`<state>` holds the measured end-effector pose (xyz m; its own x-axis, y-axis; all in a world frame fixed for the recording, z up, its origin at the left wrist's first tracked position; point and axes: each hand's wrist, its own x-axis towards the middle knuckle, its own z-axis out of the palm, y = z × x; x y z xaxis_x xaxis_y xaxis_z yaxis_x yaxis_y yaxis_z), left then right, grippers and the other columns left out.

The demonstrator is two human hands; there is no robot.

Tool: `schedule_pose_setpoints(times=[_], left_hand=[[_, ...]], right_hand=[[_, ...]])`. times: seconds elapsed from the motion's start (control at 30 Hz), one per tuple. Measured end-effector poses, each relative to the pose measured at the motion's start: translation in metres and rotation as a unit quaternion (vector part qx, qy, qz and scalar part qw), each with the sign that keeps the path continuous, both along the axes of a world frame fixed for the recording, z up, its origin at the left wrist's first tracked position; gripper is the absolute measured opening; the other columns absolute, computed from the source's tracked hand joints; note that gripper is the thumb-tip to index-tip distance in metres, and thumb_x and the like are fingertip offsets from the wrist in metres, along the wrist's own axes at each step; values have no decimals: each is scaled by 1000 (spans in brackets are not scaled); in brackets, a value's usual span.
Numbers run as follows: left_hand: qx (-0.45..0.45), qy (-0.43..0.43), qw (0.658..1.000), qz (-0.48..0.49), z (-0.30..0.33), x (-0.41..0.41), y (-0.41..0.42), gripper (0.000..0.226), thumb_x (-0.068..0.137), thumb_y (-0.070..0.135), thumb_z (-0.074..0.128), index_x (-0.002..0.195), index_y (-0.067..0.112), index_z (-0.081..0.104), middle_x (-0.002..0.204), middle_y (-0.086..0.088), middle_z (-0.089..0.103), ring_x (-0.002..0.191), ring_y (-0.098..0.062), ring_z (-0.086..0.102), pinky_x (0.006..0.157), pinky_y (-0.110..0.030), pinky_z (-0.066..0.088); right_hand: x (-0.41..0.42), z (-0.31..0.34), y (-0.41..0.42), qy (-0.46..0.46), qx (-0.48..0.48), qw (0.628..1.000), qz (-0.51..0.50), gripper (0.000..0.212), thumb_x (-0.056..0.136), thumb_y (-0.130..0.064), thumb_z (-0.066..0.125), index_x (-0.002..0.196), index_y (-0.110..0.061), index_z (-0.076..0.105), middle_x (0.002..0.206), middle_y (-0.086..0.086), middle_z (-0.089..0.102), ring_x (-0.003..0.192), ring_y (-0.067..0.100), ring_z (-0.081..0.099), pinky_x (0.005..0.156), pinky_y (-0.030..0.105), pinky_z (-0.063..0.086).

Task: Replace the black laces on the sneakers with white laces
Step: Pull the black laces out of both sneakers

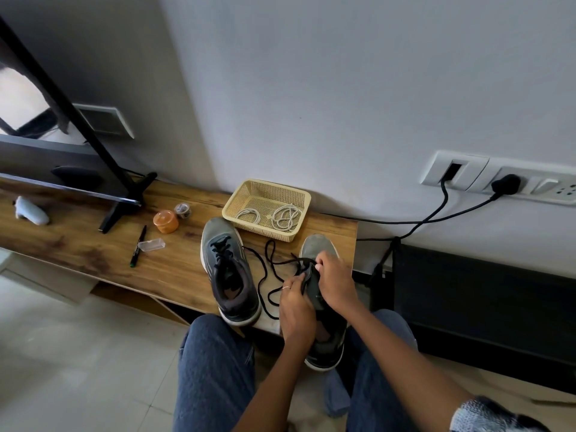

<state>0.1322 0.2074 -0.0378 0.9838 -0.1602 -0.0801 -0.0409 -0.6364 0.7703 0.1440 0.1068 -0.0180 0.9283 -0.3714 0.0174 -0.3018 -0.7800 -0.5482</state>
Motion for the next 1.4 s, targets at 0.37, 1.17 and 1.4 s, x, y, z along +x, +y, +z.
schedule_pose_setpoints(times=[0.37, 1.17, 1.4], left_hand=[[-30, 17, 998, 56, -1, 0, -1, 40, 93, 1, 40, 124, 17, 60, 127, -3, 57, 112, -23, 53, 89, -32, 42], [-25, 29, 999, 24, 2, -3, 1, 37, 97, 12, 38, 130, 17, 55, 126, -1, 55, 113, -20, 53, 94, -34, 45], [-27, 46, 996, 75, 1, -4, -1, 38, 97, 10, 36, 127, 20, 57, 122, -4, 58, 108, -23, 57, 85, -35, 47]], right_hand=[[-3, -1, -2, -131, 328, 906, -234, 10, 102, -11, 30, 99, -11, 40, 92, 2, 59, 92, 22, 66, 65, 22, 46], [3, 3, 10, 56, -160, 985, 15, 18, 93, -13, 55, 108, -11, 64, 106, 6, 60, 103, 23, 56, 84, 32, 45], [2, 4, 9, 76, -148, 986, 26, 22, 87, 1, 52, 107, -7, 59, 113, 10, 56, 108, 26, 50, 88, 33, 40]])
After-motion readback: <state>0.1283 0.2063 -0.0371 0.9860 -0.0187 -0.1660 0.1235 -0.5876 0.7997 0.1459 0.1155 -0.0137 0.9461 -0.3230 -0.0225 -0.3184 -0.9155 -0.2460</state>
